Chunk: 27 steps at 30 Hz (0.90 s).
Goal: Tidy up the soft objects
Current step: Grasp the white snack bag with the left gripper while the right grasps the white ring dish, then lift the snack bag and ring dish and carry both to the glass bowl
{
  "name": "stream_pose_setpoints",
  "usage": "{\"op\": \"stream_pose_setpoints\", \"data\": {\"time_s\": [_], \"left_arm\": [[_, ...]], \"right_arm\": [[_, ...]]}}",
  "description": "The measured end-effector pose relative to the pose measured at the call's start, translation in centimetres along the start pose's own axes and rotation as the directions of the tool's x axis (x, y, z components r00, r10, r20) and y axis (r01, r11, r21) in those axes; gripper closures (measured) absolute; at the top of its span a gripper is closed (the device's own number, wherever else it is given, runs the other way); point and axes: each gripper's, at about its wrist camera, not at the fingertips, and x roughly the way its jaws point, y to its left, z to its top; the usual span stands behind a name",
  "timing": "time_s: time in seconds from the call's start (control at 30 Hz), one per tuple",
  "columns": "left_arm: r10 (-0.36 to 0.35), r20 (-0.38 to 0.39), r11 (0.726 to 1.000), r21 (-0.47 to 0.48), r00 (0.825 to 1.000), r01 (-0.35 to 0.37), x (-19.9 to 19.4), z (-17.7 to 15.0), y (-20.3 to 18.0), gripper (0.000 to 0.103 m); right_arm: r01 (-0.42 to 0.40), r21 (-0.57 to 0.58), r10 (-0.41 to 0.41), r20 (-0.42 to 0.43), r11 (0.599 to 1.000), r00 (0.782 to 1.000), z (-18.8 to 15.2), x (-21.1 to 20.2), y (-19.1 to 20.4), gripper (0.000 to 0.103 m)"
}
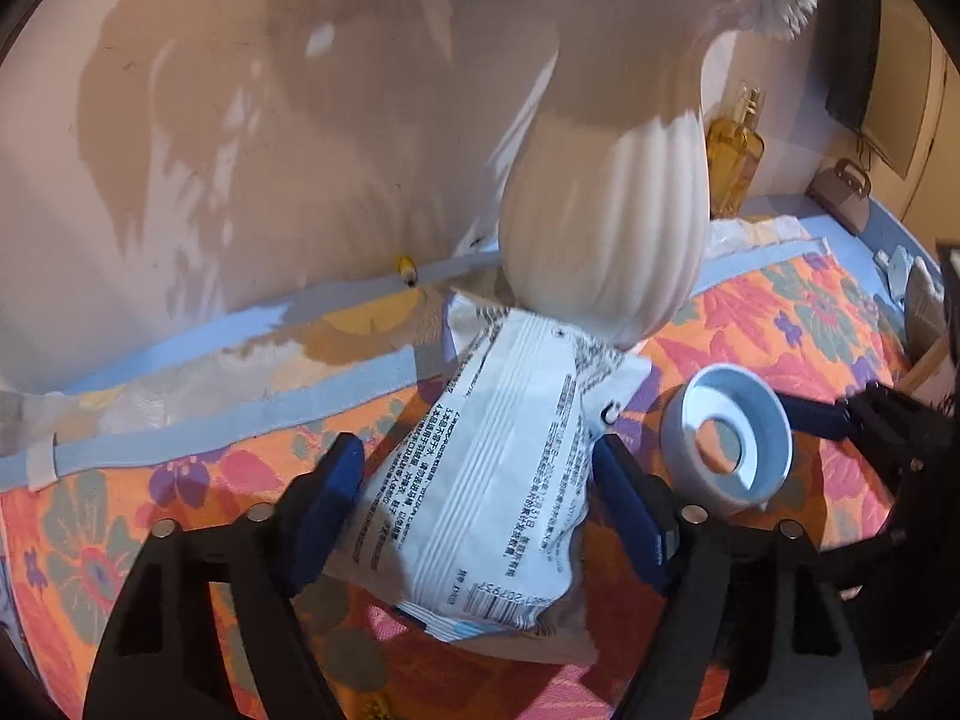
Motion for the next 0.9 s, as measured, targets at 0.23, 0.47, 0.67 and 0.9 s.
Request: {"op": "stream_pose_setpoints", "data": {"time_s": [0.23,0.47,0.67,0.9], "left_arm": [[-0.038,0.004,0.999,-0.023,0.999,0.038,-2.7,-1.4,-0.4,0.051],[-0.072,0.03,0.996,-0.046,0.997,0.073,-10.0,-6.6,-2.7,0.051],[-0.076,0.016,0.995,-0.061,0.997,0.077,-13.7,-11.3,-6.0,0.051],[-0.062,0.024,0.993,-0.099,0.998,0.064,-15.3,-15.6,-9.1,0.05]], "right_arm": [[-0.022,-0.014,0.023,0.087,1.0,0.996,-1.1,-2.0,-0.4,0.037],[-0.051,0.07,0.041,0.135,0.996,0.99,-7.4,-7.2,-2.4,0.037],[-0.057,0.051,0.053,0.078,0.997,0.996,-13.6,-10.6,-3.1,0.037],[-0.045,-0.016,0.046,0.095,0.999,0.994,-18.8,-14.2,-3.1,0.036]]}}
